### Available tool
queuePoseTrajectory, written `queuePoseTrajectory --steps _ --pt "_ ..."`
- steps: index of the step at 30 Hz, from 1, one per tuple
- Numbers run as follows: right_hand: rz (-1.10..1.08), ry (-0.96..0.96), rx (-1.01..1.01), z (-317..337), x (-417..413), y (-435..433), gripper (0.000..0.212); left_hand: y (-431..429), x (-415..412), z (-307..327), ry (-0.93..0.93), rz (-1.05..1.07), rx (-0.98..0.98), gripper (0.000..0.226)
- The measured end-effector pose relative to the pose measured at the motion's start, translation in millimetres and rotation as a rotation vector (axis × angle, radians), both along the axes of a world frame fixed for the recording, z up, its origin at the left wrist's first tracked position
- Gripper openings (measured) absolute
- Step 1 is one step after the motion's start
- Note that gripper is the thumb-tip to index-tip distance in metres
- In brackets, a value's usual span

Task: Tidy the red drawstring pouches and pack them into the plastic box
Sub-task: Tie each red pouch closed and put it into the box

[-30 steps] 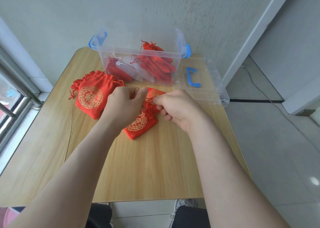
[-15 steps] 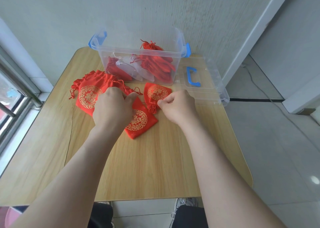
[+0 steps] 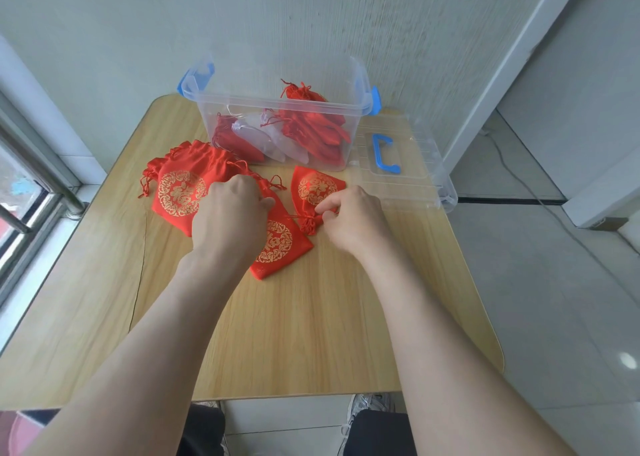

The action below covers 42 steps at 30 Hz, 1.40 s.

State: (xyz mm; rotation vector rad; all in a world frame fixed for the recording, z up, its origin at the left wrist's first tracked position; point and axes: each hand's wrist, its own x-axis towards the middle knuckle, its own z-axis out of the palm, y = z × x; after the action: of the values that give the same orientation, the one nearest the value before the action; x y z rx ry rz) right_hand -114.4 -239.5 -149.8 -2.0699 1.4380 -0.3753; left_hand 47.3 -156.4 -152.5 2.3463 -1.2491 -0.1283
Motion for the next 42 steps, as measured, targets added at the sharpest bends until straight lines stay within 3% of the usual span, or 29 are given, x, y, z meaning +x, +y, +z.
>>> queuePoseTrajectory --steps 3,9,15,23,27,31,34,38,42 --pt "0.051 0.020 0.000 4.5 -4.4 4.0 0.021 1.4 0.2 -3.7 -0.015 -0.132 -0.051 0.008" --pt "0.116 0.060 -0.098 4.2 -11.7 20.6 0.016 12.2 -26.9 6.1 -0.068 -0.209 0.016 0.031" --pt "0.151 0.085 -0.092 10.4 -36.4 45.5 0.015 36.2 -42.1 4.8 -0.117 -0.440 0.204 0.018" --pt "0.041 0.095 0.020 21.0 -57.3 74.6 0.021 55.5 -51.0 -0.3 -0.163 -0.486 0.148 0.009" --pt "-0.080 -0.004 0.030 21.1 -60.6 88.0 0.021 65.4 -51.9 5.4 -0.009 -0.478 0.020 0.006" --pt "-0.169 -0.125 0.032 22.2 -68.3 101.6 0.035 80.2 -49.7 15.0 0.188 -0.460 -0.130 0.009" --pt "-0.195 -0.184 0.111 25.1 -71.7 113.1 0.034 91.2 -58.6 26.2 0.342 -0.417 -0.069 0.015" --pt "-0.196 -0.212 0.111 28.7 -70.2 123.4 0.041 96.1 -69.4 32.4 0.695 -0.286 0.067 0.016" --pt "-0.189 -0.223 0.104 27.3 -74.5 134.0 0.045 103.2 -70.6 31.3 0.781 -0.250 0.101 0.013"
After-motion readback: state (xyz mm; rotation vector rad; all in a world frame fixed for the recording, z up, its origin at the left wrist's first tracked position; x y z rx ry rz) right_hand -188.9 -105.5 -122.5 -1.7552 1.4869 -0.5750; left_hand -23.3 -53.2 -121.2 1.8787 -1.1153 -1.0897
